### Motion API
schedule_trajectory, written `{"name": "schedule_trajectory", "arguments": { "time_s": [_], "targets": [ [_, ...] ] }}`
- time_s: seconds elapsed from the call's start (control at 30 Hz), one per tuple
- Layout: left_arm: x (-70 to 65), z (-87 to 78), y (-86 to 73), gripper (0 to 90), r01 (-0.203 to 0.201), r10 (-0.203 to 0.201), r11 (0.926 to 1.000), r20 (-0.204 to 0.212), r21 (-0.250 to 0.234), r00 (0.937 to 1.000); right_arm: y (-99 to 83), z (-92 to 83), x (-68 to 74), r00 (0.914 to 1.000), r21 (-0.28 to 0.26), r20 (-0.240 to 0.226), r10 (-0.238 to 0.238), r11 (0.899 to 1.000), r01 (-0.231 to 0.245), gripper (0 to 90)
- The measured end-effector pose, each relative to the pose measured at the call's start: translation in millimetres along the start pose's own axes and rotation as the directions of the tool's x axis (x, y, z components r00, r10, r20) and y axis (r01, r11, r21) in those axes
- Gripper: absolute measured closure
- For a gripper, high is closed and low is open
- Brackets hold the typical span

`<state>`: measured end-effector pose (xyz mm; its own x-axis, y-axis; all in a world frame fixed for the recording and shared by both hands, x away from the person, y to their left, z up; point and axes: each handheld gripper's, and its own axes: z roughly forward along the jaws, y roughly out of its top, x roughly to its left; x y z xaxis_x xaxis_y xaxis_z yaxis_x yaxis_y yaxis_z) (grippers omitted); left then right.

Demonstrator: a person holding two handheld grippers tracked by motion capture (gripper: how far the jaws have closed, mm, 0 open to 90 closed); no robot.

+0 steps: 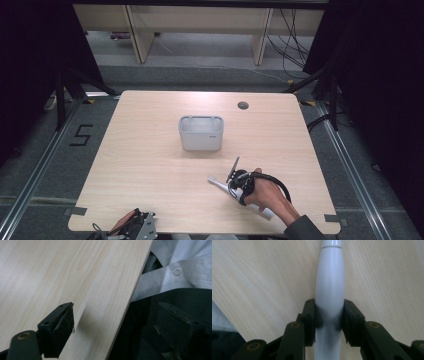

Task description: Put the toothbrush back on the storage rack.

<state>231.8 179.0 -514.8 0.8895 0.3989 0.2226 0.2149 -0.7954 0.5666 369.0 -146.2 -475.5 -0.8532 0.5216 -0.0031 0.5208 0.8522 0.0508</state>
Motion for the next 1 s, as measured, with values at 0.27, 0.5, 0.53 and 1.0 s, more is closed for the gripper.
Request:
{"name": "schedule_trajectory", "arguments": {
  "time_s": [0.27,0.5,0.53,1.0],
  "targets": [
    [0.3,-0.3,0.5,15.2,0.001,-0.001,1.0,-0.001,0.006,1.0,-12.1,-16.0,-0.2,0.9999,-0.08,-0.009,0.007,0.997,-0.007,66.6],
    [0.4,-0.3,0.5,15.2,0.0,0.0,1.0,-0.001,0.006,1.0,-18.6,-39.5,-6.1,0.9997,-0.247,-0.017,0.019,0.969,-0.023,66.5],
    [0.5,-0.3,0.5,15.2,-0.002,0.002,1.0,-0.002,0.006,1.0,-18.6,-39.5,-6.1,0.9997,-0.247,-0.017,0.019,0.969,-0.023,66.5],
    [0.5,-0.4,0.4,15.2,0.003,-0.003,1.0,-0.002,0.003,1.0,-19.7,-72.3,-22.8,0.9984,-0.556,-0.022,0.053,0.829,-0.056,66.5]
  ]
}}
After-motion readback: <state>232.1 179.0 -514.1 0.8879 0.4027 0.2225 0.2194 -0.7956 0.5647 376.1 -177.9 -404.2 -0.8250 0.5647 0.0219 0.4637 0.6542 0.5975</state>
